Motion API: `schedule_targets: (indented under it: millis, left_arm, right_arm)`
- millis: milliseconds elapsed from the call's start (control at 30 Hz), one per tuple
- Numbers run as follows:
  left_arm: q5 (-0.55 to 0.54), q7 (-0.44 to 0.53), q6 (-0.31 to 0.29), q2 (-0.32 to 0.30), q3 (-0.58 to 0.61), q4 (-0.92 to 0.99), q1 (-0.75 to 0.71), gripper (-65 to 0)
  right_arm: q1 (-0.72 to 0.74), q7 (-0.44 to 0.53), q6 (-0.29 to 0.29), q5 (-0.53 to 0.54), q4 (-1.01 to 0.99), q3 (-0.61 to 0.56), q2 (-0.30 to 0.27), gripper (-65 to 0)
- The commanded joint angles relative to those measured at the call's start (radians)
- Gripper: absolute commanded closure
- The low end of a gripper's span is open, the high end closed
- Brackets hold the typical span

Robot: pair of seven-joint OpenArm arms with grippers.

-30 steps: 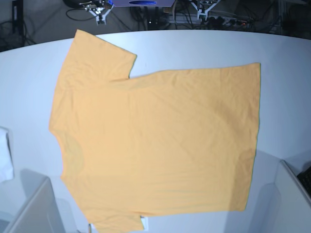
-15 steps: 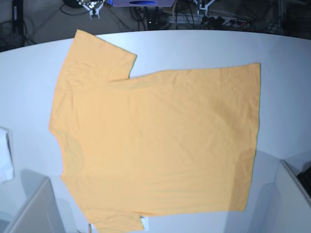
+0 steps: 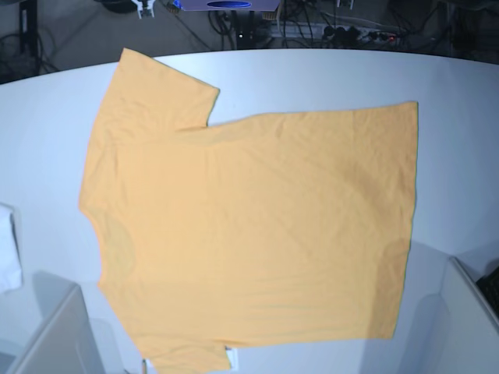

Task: Fold the T-shirt properly
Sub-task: 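Move both grippers from rest toward the shirt's shoulder corners, then grasp the orange shirt's shoulder edges with the left and right grippers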

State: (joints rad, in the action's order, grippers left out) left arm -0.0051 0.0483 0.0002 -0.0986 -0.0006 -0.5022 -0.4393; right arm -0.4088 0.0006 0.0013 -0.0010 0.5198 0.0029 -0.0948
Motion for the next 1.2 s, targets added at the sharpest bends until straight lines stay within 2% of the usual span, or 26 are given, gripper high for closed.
schedule_targets:
  millis: [0, 100, 267, 367, 500, 633, 867, 967, 1067, 1167]
  left_arm:
    - [-0.002, 0.006, 0.007, -0.013, -0.002, -0.031, -0.029, 0.0]
    - [-0.009, 0.006, 0.008, -0.028, -0.003, -0.135, -0.103, 0.0]
    - [-0.163, 0.006, 0.008, -0.086, -0.003, -0.341, -0.243, 0.0]
    - [-0.215, 0.006, 0.008, -0.128, -0.002, -0.485, -0.329, 0.0]
    - [-0.249, 0.006, 0.01, -0.157, -0.011, -0.671, -0.441, 0.0]
    - [-0.241, 0.0, 0.01, -0.16, -0.106, -0.86, -0.557, 0.0]
    - [-0.138, 0.008, 0.01, -0.148, -0.212, -1.168, -0.734, 0.0]
    - [-0.072, 0.008, 0.01, -0.091, -0.269, -1.292, -0.771, 0.0]
    - [0.003, 0.008, 0.007, -0.008, -0.33, -1.395, -0.772, 0.0]
    - [0.012, 0.008, 0.008, 0.007, -0.344, -1.453, -0.769, 0.0]
  right_arm:
    - [-0.031, 0.0, 0.001, 0.005, 0.013, 0.006, -0.004, 0.0]
    - [-0.081, 0.0, 0.001, 0.005, 0.073, 0.093, 0.0, 0.0]
    - [-0.201, -0.009, 0.001, 0.003, 0.277, 0.219, 0.025, 0.0]
    - [-0.273, -0.077, 0.001, 0.003, 0.443, 0.26, 0.034, 0.0]
    - [-0.355, -0.135, 0.001, 0.003, 0.659, 0.322, 0.079, 0.0]
    - [-0.422, -0.208, 0.001, 0.003, 0.867, 0.38, 0.117, 0.0]
    - [-0.49, -0.293, 0.001, 0.003, 1.16, 0.454, 0.143, 0.0]
    - [-0.491, -0.319, 0.001, 0.003, 1.281, 0.494, 0.171, 0.0]
    - [-0.477, -0.331, 0.001, 0.003, 1.371, 0.497, 0.172, 0.0]
    - [-0.434, -0.333, 0.001, 0.003, 1.42, 0.487, 0.18, 0.0]
